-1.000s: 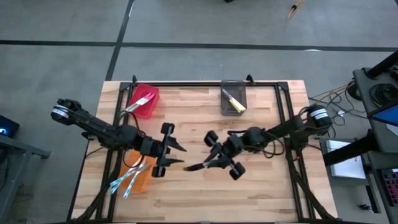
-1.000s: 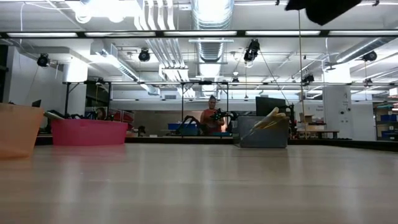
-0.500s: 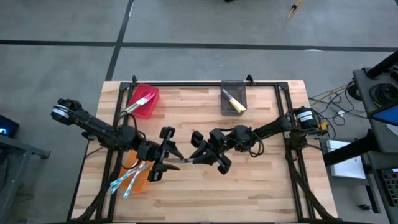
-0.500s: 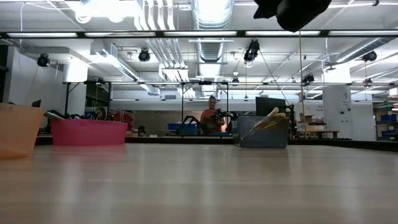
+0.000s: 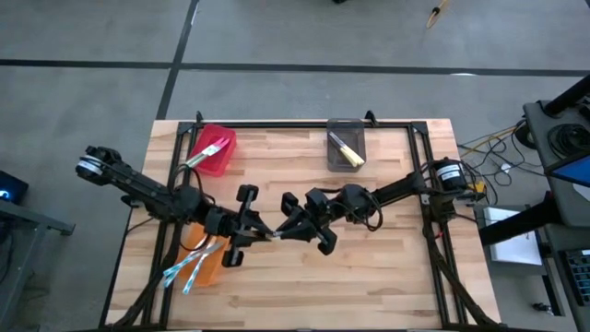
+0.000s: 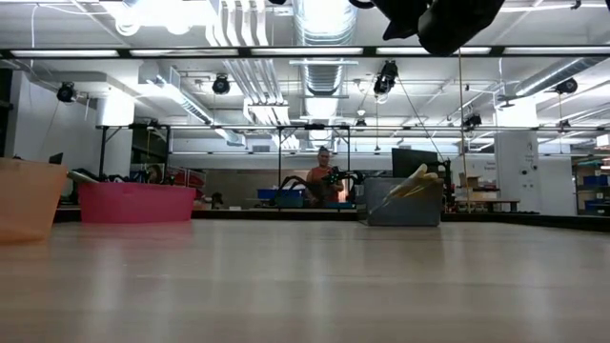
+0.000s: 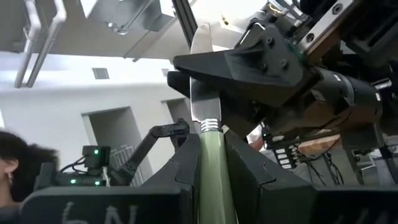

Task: Sort silverware by color (type)
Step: Put the green knife into the red bin

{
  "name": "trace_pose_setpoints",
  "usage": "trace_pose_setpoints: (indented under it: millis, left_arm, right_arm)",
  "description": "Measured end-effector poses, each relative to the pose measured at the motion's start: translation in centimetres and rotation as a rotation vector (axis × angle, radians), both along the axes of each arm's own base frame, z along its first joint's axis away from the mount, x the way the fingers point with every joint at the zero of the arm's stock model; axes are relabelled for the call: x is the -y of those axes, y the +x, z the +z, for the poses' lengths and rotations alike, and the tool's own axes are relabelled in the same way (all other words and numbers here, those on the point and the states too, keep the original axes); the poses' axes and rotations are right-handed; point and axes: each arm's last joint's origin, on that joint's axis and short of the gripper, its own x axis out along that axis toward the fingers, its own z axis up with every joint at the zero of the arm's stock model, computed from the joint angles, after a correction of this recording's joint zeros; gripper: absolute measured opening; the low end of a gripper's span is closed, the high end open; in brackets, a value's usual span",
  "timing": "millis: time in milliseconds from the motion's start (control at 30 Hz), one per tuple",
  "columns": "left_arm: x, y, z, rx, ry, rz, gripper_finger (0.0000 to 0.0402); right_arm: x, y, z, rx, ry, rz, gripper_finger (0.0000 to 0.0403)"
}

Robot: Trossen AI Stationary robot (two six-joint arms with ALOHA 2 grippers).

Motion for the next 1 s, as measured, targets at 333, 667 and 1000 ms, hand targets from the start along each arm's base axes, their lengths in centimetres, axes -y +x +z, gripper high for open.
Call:
trace_pose_setpoints:
  millis: [333, 667, 1000]
  left_arm:
    - [-0.1, 0.0, 0.0, -0.027, -0.073, 0.032, 0.0001]
    - [-0.5, 0.2, -0.7, -0.148, -0.134, 0.171, 0.0001]
    - [-1.2, -0.8, -0.6, -0.267, -0.156, 0.276, 0.0000]
  right_arm:
    - [0.7, 0.1, -0.1, -0.003, -0.021, 0.004, 0.0071]
    - [2.2, 0.6, -0.8, -0.109, -0.013, 0.027, 0.0191]
    - [3.9, 0.8, -1.2, -0.167, -0.008, 0.055, 0.0206]
